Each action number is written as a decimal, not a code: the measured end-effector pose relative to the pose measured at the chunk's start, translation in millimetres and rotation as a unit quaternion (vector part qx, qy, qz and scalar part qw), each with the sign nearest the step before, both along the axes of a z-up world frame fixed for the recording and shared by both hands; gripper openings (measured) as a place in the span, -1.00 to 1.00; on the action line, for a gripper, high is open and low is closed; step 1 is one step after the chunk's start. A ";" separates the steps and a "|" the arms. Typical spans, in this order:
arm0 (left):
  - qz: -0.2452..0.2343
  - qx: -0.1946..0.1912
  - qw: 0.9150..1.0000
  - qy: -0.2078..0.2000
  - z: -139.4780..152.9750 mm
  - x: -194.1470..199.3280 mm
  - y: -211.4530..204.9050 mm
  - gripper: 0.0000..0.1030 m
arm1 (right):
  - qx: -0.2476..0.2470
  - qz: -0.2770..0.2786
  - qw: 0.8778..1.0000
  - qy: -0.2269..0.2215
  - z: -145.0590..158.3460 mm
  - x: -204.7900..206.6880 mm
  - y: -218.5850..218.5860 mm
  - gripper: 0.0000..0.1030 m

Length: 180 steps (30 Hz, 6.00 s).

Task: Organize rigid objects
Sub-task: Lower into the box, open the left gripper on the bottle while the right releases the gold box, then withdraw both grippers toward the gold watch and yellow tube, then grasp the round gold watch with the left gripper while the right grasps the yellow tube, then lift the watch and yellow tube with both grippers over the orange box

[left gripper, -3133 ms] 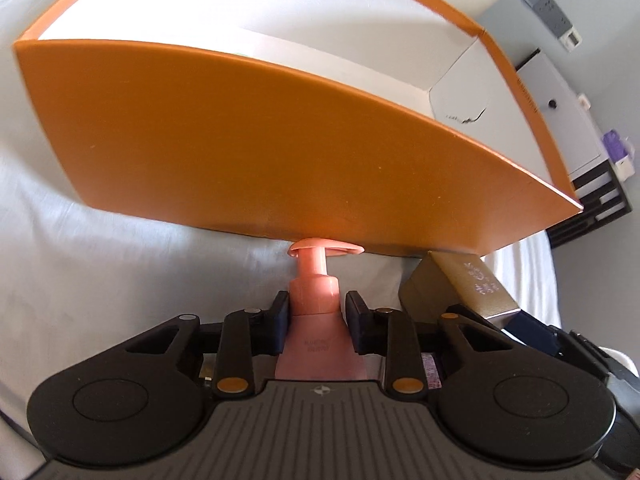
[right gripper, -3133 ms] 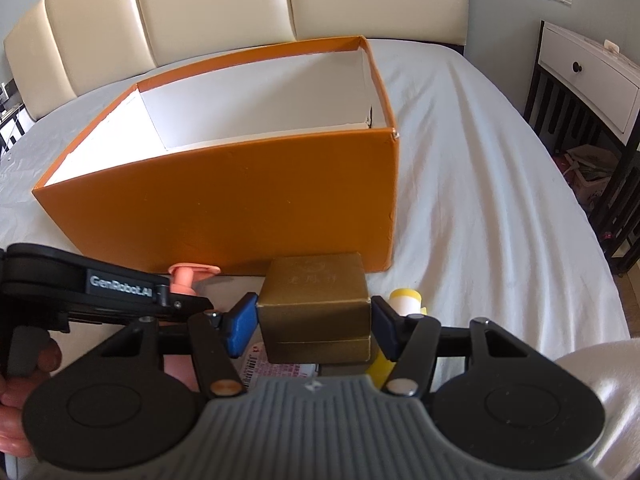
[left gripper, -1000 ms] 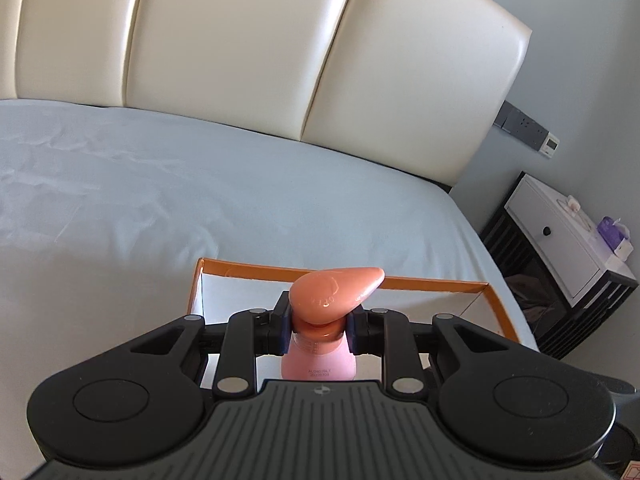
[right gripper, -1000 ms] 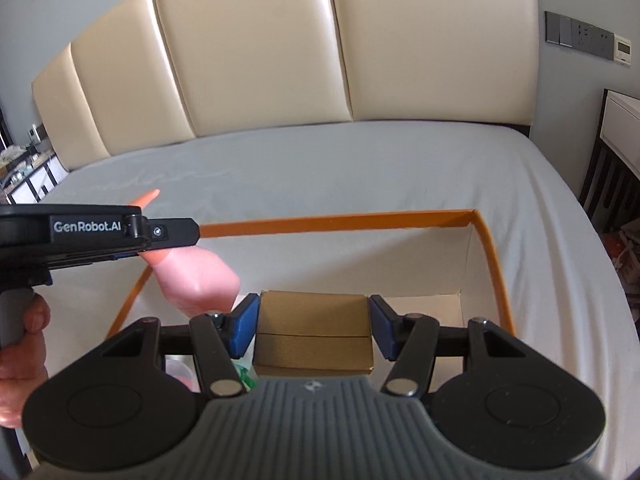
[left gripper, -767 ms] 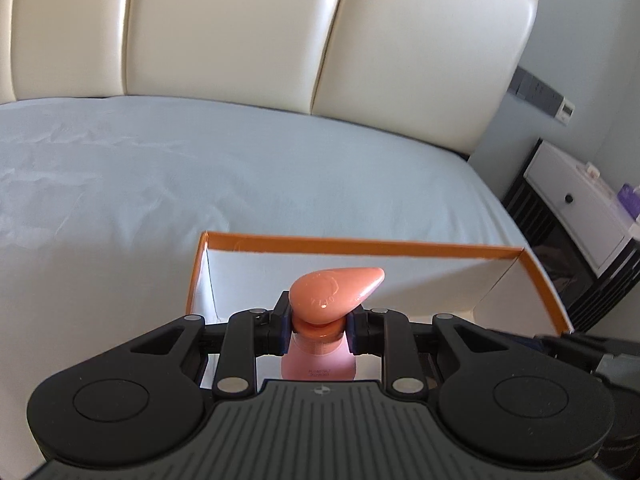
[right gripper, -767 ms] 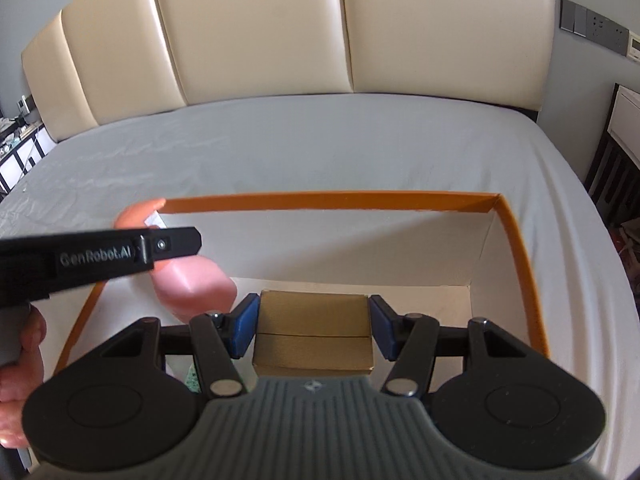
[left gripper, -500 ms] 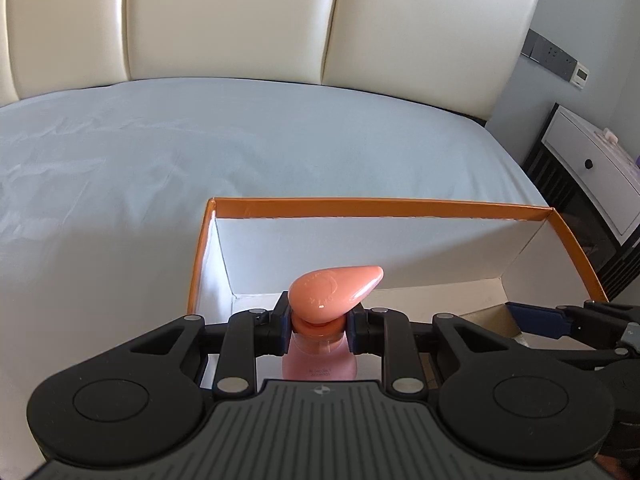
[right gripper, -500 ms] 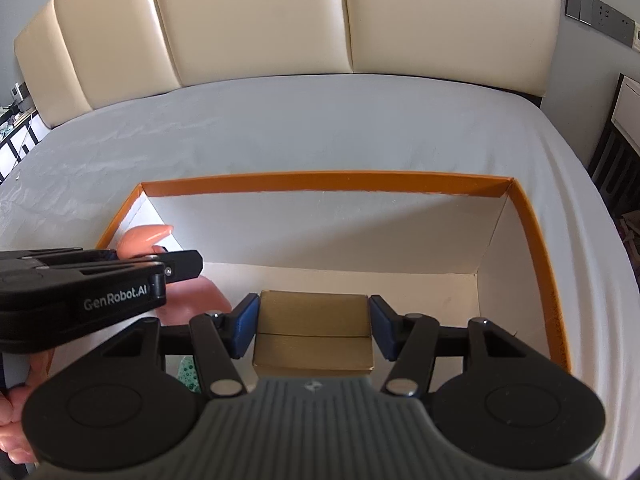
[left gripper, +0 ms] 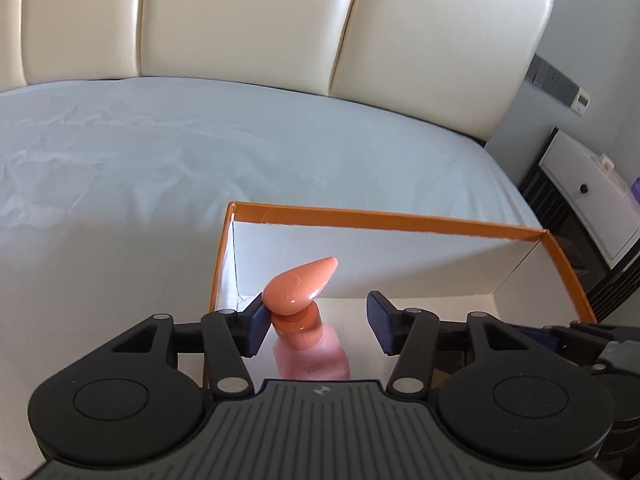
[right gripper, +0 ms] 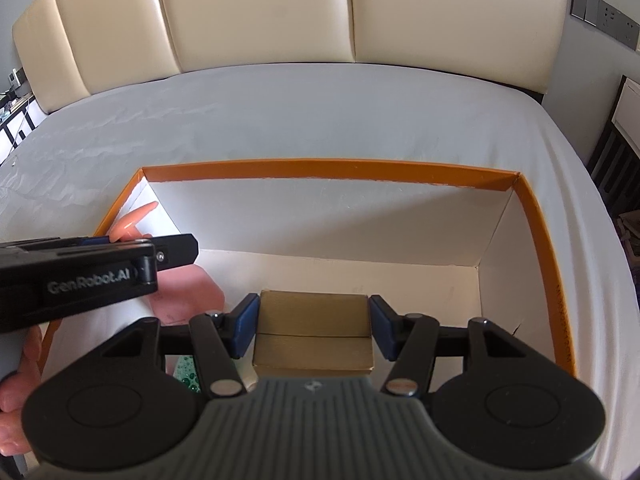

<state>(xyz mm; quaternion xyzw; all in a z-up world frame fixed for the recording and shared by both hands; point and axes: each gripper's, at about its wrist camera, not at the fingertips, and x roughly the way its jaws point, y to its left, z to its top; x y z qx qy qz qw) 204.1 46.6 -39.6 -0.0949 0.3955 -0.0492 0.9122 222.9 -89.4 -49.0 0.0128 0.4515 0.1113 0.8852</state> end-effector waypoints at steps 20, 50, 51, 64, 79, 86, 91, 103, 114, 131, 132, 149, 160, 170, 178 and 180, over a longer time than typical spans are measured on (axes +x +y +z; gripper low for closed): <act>0.011 -0.006 0.999 -0.044 12.6 -4.0 5.9 0.41 | -0.055 0.032 0.998 0.004 -5.4 7.4 42.9 0.13; -0.004 0.005 0.999 -0.045 23.5 -37.1 -9.6 0.41 | -0.079 0.045 0.994 -0.060 24.1 -42.7 33.8 0.26; -0.006 0.006 0.999 -0.045 24.5 -40.0 -10.9 0.41 | -0.079 0.045 0.994 -0.063 25.5 -47.7 32.7 0.26; -0.017 0.041 0.996 -0.078 40.7 -81.0 -34.8 0.39 | -0.059 0.031 0.989 -0.129 47.8 -105.2 -8.9 0.26; -0.037 -0.016 0.998 -0.042 21.3 -129.8 -37.5 0.28 | -0.038 -0.031 0.989 -0.140 33.1 -191.7 -49.1 0.26; -0.052 0.011 0.999 0.010 8.2 -147.7 -38.2 0.19 | -0.047 -0.018 0.996 -0.074 -1.1 -206.3 -45.6 0.18; -0.051 -0.002 0.995 0.083 -15.6 -156.0 -30.4 0.19 | -0.059 -0.032 0.998 -0.017 -19.9 -204.1 -51.3 0.18; -0.069 0.016 0.984 0.162 -33.9 -162.1 -38.5 0.44 | -0.085 -0.006 0.996 0.015 -31.9 -213.7 -64.2 0.22; -0.082 0.043 0.969 0.229 -52.4 -154.1 -50.8 0.71 | -0.072 -0.029 0.997 0.026 -37.3 -205.3 -69.9 0.23; -0.084 0.095 0.960 0.251 -76.4 -145.4 -76.1 0.70 | -0.029 -0.050 0.996 0.072 -48.5 -187.2 -80.4 -0.37; -0.084 0.095 0.960 0.249 -76.6 -145.8 -76.8 0.70 | -0.030 -0.043 0.996 0.071 -48.2 -188.5 -79.1 -0.37; -0.050 0.091 0.965 0.241 -91.1 -129.9 -86.3 0.70 | 0.014 0.014 0.995 0.095 -53.7 -181.4 -69.6 -0.34; -0.041 0.088 0.971 0.218 -80.7 -141.6 -87.3 0.70 | 0.022 0.024 0.997 0.073 -51.1 -188.5 -72.4 -0.50; -0.030 0.051 0.983 0.174 -59.3 -153.0 -73.5 0.70 | -0.003 0.022 0.999 0.027 -38.4 -200.4 -71.2 -0.56; -0.039 0.033 0.986 0.157 -37.6 -159.1 -69.1 0.70 | -0.003 0.032 0.999 0.002 -21.1 -205.5 -68.8 -0.56; -0.038 0.028 0.988 0.149 -30.5 -164.9 -68.4 0.70 | -0.008 0.039 0.999 -0.011 -13.7 -208.0 -66.5 -0.56</act>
